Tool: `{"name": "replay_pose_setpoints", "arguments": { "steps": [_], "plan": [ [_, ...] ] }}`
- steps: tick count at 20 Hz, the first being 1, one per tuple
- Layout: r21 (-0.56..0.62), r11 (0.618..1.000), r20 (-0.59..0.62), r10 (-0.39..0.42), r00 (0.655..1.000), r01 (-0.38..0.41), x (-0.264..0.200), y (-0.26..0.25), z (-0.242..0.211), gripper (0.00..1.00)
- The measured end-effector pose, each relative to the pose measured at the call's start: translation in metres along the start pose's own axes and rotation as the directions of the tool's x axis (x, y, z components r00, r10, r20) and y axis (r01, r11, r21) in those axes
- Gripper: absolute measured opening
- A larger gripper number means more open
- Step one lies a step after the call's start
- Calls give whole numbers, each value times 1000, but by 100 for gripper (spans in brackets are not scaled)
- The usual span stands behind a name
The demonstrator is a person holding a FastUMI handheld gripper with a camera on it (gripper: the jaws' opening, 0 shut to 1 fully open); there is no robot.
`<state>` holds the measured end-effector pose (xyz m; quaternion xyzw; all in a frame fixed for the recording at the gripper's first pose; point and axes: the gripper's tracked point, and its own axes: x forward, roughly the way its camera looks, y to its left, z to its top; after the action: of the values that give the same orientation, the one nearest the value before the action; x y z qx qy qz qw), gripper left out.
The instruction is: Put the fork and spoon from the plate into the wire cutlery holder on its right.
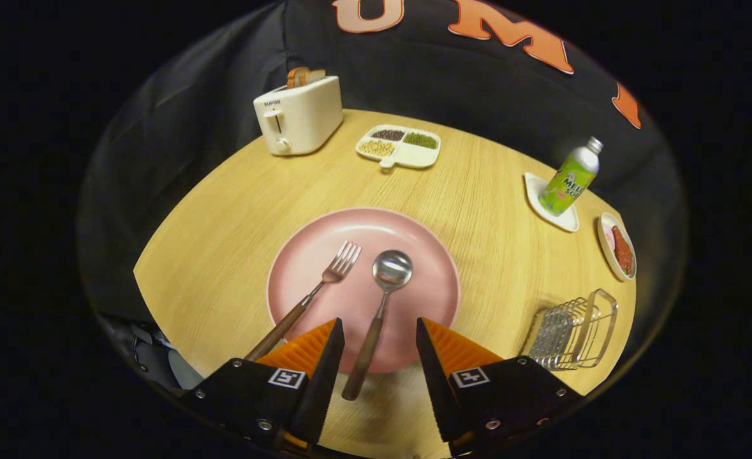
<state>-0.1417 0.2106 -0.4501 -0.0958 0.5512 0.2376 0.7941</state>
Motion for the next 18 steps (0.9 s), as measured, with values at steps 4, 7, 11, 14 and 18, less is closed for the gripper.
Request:
{"name": "replay_pose_setpoints", "arguments": {
  "steps": [4, 7, 11, 14, 18],
  "plan": [
    [27, 1000, -89, -3, 996, 6, 17, 4, -13, 56],
    [12, 999, -94, -32, 995, 33, 23, 2, -14, 50],
    [52, 998, -108, -17, 994, 22, 25, 5, -15, 26],
    [76, 997, -102, 0, 995, 8, 27, 5, -16, 12],
    [99, 995, -69, 12, 998, -5, 22, 2, -11, 7]
  ]
}}
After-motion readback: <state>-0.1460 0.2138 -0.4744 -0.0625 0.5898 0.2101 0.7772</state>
